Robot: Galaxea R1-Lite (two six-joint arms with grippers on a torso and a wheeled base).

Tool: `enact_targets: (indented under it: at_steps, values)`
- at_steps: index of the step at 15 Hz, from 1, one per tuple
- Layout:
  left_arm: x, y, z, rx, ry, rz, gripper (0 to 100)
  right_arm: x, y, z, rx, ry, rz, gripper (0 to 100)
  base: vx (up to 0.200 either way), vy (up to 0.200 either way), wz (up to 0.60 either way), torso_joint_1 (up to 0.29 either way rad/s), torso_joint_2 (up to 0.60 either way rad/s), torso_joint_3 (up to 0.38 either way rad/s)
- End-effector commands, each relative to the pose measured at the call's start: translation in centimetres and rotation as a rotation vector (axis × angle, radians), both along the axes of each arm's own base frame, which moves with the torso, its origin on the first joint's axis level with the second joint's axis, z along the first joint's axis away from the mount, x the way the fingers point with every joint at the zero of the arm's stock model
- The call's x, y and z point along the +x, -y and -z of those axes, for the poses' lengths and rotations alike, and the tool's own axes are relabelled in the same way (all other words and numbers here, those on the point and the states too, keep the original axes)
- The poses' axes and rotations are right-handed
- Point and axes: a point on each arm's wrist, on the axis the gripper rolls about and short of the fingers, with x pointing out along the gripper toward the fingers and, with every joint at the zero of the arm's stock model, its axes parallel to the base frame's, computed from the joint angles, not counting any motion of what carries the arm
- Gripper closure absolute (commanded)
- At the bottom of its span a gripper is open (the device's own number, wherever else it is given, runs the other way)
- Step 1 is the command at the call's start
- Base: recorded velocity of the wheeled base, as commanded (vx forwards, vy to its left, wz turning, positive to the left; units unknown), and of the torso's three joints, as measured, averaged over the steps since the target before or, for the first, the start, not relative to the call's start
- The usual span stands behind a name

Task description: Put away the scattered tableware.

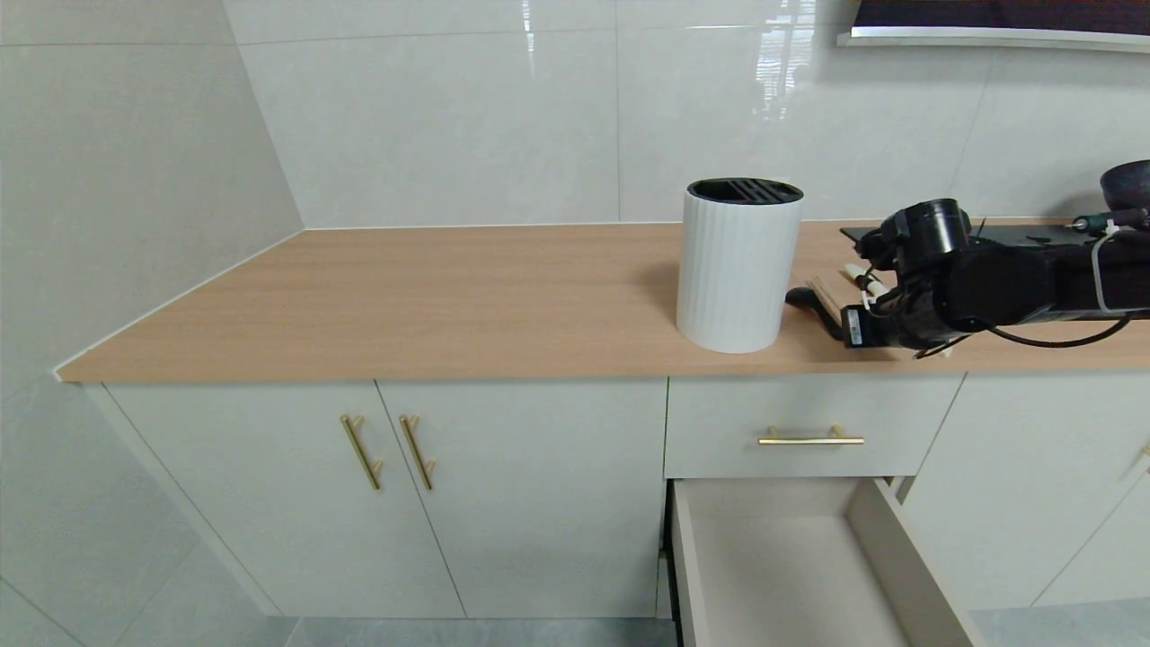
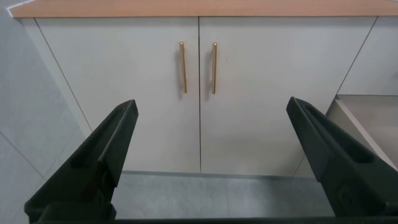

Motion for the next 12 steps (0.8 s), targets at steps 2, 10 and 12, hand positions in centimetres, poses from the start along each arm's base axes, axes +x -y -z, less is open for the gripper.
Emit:
enact_targets:
  at_steps: [2,10,12]
  values:
    - [0.0,0.0,0.0,-0.001,0.0,0.0,0,-1.7,0.3,-2.5,0.031,0.052,0.018,100,0.0,0.0,0.0,0.0,0.0,0.0]
    - [0.0,0.0,0.0,-0.001,0.0,0.0,0,-18.3,1.5,-6.8,0.121,0.087,-0.125,100,0.0,0.0,0.0,0.0,0.0,0.0]
    - [0.0,0.0,0.0,-0.001,0.0,0.0,0,-20.2,1.9,-6.2,0.124,0.074,-0.127,100,0.0,0.0,0.0,0.0,0.0,0.0]
